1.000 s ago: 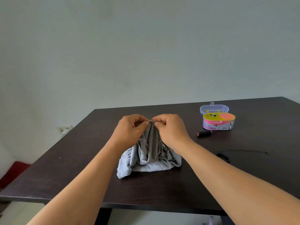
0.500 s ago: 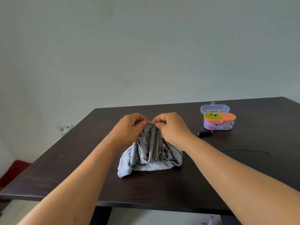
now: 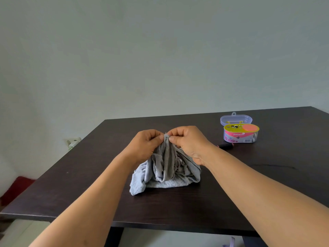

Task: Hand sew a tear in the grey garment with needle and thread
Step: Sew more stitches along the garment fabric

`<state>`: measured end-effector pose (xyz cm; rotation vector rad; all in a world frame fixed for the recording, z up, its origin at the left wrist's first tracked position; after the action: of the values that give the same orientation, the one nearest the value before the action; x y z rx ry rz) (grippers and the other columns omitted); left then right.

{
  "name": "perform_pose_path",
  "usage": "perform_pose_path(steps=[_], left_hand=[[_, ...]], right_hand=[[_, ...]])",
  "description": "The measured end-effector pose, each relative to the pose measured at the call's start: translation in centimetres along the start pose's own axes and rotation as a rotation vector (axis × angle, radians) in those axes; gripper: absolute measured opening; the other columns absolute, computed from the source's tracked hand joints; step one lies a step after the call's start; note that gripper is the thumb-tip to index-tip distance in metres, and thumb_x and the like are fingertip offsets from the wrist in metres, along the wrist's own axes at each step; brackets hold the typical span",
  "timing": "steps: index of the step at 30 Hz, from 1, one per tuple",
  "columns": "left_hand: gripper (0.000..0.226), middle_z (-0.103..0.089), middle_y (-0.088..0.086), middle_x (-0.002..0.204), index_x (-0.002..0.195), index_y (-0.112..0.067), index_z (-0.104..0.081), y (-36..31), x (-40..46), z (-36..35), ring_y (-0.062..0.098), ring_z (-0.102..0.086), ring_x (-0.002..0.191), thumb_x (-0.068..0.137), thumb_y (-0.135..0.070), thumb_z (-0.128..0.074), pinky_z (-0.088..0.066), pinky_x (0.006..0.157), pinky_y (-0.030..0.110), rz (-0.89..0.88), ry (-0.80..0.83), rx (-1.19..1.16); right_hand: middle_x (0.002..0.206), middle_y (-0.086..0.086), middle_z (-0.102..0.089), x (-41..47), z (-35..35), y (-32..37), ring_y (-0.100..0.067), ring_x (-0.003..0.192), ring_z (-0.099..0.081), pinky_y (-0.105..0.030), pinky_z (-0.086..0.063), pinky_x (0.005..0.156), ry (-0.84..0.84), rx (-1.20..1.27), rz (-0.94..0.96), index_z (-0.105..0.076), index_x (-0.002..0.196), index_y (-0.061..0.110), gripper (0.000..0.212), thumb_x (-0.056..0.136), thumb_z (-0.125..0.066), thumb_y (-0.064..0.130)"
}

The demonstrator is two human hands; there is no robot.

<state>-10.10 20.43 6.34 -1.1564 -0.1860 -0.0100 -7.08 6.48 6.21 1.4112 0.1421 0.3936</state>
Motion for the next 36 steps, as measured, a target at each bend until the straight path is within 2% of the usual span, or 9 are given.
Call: perform_pose_path(steps=[4, 7, 9, 12, 17, 22, 26, 32, 36], left_hand=[[0.017, -0.075, 0.017, 0.096, 0.095, -0.009, -0.073, 0.7, -0.2, -0.8, 0.026, -0.071, 0.087, 0.099, -0.02, -0.061, -0.058, 0.09, 0.046, 0.042, 0.021, -0.095], [0.02, -0.074, 0.021, 0.098, 0.098, -0.004, -0.071, 0.9, -0.3, -1.1, 0.026, -0.07, 0.085, 0.099, -0.021, -0.061, -0.059, 0.083, 0.041, 0.074, 0.036, -0.191], [0.018, -0.073, 0.019, 0.09, 0.096, -0.005, -0.071, 0.9, -0.3, -1.0, 0.025, -0.069, 0.081, 0.1, -0.018, -0.059, -0.057, 0.075, 0.035, 0.094, 0.023, -0.252], [0.017, -0.072, 0.017, 0.086, 0.09, -0.007, -0.071, 1.0, 0.0, -0.4, 0.028, -0.067, 0.08, 0.099, -0.015, -0.059, -0.056, 0.081, 0.04, 0.1, -0.023, -0.283], [0.018, -0.072, 0.019, 0.088, 0.083, -0.012, -0.075, 0.8, 0.2, -0.4, 0.032, -0.067, 0.083, 0.096, -0.018, -0.064, -0.056, 0.087, 0.048, 0.073, 0.001, -0.217], [0.017, -0.071, 0.014, 0.08, 0.087, -0.007, -0.072, 0.6, 0.3, 0.1, 0.024, -0.065, 0.074, 0.097, -0.017, -0.064, -0.055, 0.068, 0.033, 0.094, -0.034, -0.18], [0.016, -0.072, 0.011, 0.081, 0.089, -0.006, -0.071, 0.3, 0.2, 0.0, 0.02, -0.067, 0.074, 0.096, -0.019, -0.065, -0.058, 0.07, 0.029, 0.082, 0.004, -0.074], [0.02, -0.065, 0.006, 0.075, 0.084, -0.007, -0.07, -0.2, 0.3, 0.1, 0.013, -0.058, 0.067, 0.094, -0.024, -0.068, -0.05, 0.06, 0.022, 0.048, 0.038, 0.067], [0.017, -0.064, 0.0, 0.066, 0.083, -0.009, -0.067, -0.2, 0.5, 0.5, 0.006, -0.058, 0.054, 0.097, -0.014, -0.062, -0.047, 0.05, 0.017, 0.087, 0.004, 0.01]], right_hand=[[0.077, 0.005, -0.067, -0.4, 0.1, -0.2, 0.002, 0.059, -0.057, -0.013, -0.046, 0.06, -0.028, 0.075, -0.013, -0.072, 0.086, 0.013, 0.011, 0.089, -0.068, 0.003], [0.074, 0.001, -0.065, -0.6, 0.3, -0.2, -0.007, 0.061, -0.056, -0.013, -0.046, 0.053, -0.049, 0.159, -0.026, -0.071, 0.088, 0.008, 0.006, 0.086, -0.072, 0.003], [0.076, 0.0, -0.066, -0.7, 0.3, -0.2, -0.008, 0.062, -0.058, -0.012, -0.046, 0.051, -0.038, 0.17, -0.036, -0.071, 0.09, 0.008, 0.008, 0.088, -0.069, 0.001], [0.086, -0.004, -0.068, -0.8, -0.2, 0.0, -0.005, 0.064, -0.06, -0.011, -0.045, 0.049, 0.002, 0.149, -0.045, -0.071, 0.1, 0.007, 0.018, 0.092, -0.061, -0.004], [0.085, -0.01, -0.068, -0.3, 0.4, 1.1, -0.013, 0.071, -0.063, -0.022, -0.053, 0.068, -0.066, -0.076, 0.069, -0.069, 0.097, 0.017, 0.02, 0.09, -0.064, -0.001], [0.075, 0.003, -0.072, -0.3, -0.5, 3.0, -0.009, 0.075, -0.066, -0.02, -0.051, 0.074, -0.025, -0.383, 0.21, -0.067, 0.108, 0.028, 0.022, 0.092, -0.06, 0.015], [0.071, 0.008, -0.065, 0.0, -0.8, 3.4, -0.004, 0.065, -0.06, -0.02, -0.044, 0.062, 0.006, -0.452, 0.214, -0.067, 0.104, 0.026, 0.011, 0.096, -0.06, 0.027], [0.085, 0.007, -0.064, 1.0, -1.4, 2.9, -0.01, 0.078, -0.06, -0.026, -0.049, 0.072, 0.049, -0.44, 0.148, -0.066, 0.091, 0.024, 0.011, 0.097, -0.057, 0.022], [0.082, 0.004, -0.061, 1.4, 0.1, 4.6, -0.011, 0.073, -0.055, -0.027, -0.045, 0.07, -0.096, -0.219, 0.167, -0.062, 0.094, 0.017, 0.014, 0.1, -0.05, 0.019]])
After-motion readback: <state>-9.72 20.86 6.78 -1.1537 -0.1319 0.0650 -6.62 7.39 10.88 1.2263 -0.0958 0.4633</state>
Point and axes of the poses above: each hand's wrist, its own x-axis towards the middle knuckle, its own z-axis out of the back of the hand, y = z × x, the point moved 10 cm from there along x, towards the middle knuckle
